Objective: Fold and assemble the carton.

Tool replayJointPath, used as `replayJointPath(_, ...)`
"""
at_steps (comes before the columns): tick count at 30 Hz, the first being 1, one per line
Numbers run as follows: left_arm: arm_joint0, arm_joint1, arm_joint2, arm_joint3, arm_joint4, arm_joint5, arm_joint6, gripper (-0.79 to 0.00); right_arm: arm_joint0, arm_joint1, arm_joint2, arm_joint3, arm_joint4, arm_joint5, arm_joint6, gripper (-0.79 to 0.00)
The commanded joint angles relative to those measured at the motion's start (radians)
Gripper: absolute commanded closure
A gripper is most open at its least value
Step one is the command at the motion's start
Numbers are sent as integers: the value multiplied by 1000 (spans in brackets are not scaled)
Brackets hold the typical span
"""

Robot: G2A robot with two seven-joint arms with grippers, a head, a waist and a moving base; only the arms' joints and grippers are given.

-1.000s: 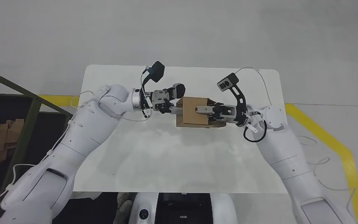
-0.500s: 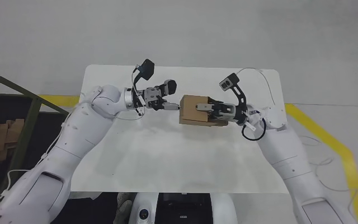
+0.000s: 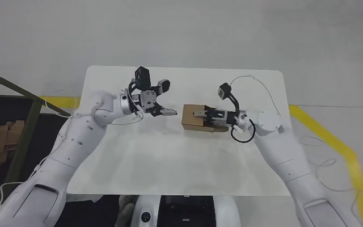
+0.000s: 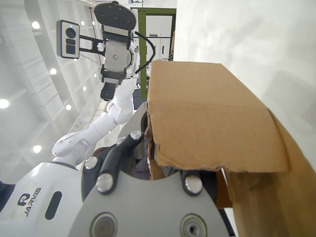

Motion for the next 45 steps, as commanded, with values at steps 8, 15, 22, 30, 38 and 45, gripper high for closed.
replayJointPath(8,-16,34,76,82,415,0,400,-785,1,-17,-65,1,-62,28,-66,0)
replayJointPath(15,-55,35,153,156,617,0,549,-785,29,-36,-123,24,-128,60,-124,0)
replayJointPath(22,-86,27,185,206,700,1,636,-785,50,-53,-161,62,-161,80,-164,-372)
replayJointPath(30,-95,23,198,215,757,24,678,-785,41,-49,-139,56,-159,75,-156,-785)
replayJointPath(38,-99,22,206,230,792,25,706,-785,-40,-5,-31,-82,-187,96,-117,-785)
replayJointPath(45,-112,-4,249,281,774,30,702,-785,-154,37,90,-271,-227,121,-113,-785)
